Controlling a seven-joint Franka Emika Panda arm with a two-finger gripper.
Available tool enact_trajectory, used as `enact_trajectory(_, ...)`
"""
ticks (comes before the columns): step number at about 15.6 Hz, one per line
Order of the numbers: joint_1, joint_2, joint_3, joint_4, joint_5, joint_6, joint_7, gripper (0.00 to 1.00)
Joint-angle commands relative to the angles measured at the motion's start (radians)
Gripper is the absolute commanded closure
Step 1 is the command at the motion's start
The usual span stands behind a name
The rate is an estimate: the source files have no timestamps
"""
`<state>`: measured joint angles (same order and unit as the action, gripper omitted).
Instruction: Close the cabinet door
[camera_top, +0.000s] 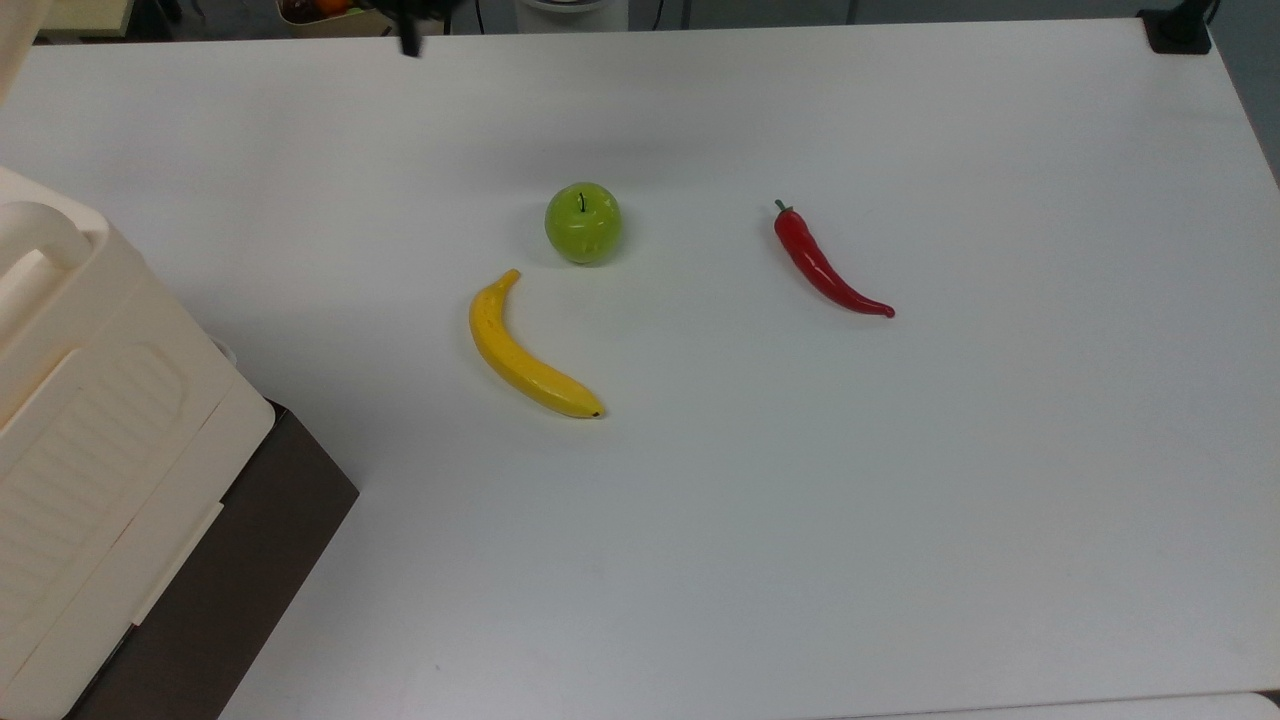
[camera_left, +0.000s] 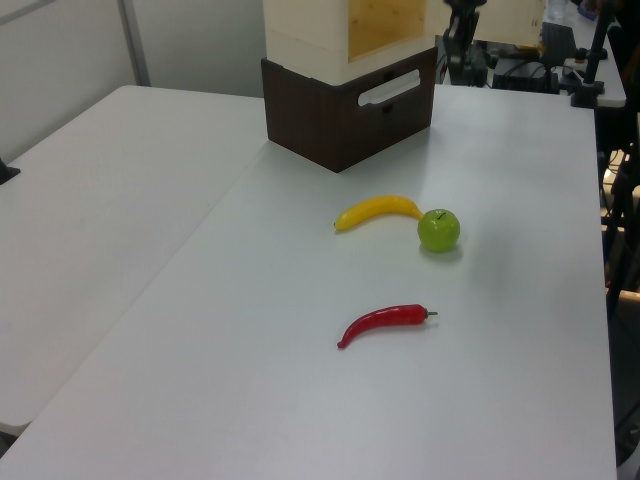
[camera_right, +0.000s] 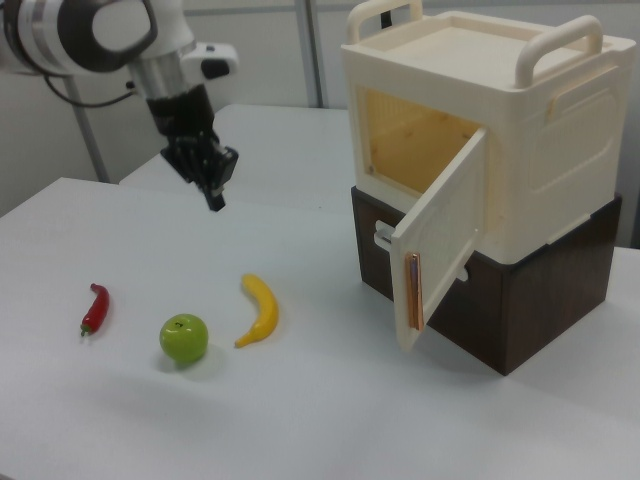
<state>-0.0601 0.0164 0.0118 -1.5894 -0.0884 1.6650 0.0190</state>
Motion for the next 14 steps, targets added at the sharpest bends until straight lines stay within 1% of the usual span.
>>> enact_trajectory(1, -0.064, -0.006, -0.029, 0.097, -0.016, -0.056, -0.021, 1.0)
enact_trajectory(7, -0.196, -0.004, -0.099, 0.235, -0.014, -0.022, -0.022, 1.0)
enact_trajectory(9, -0.236, -0.006, -0.125, 0.25, -0.014, 0.034, -0.021, 1.0)
enact_trajectory(14, -0.311, -0.004, -0.208, 0.249, -0.008, 0.185, -0.021, 1.0)
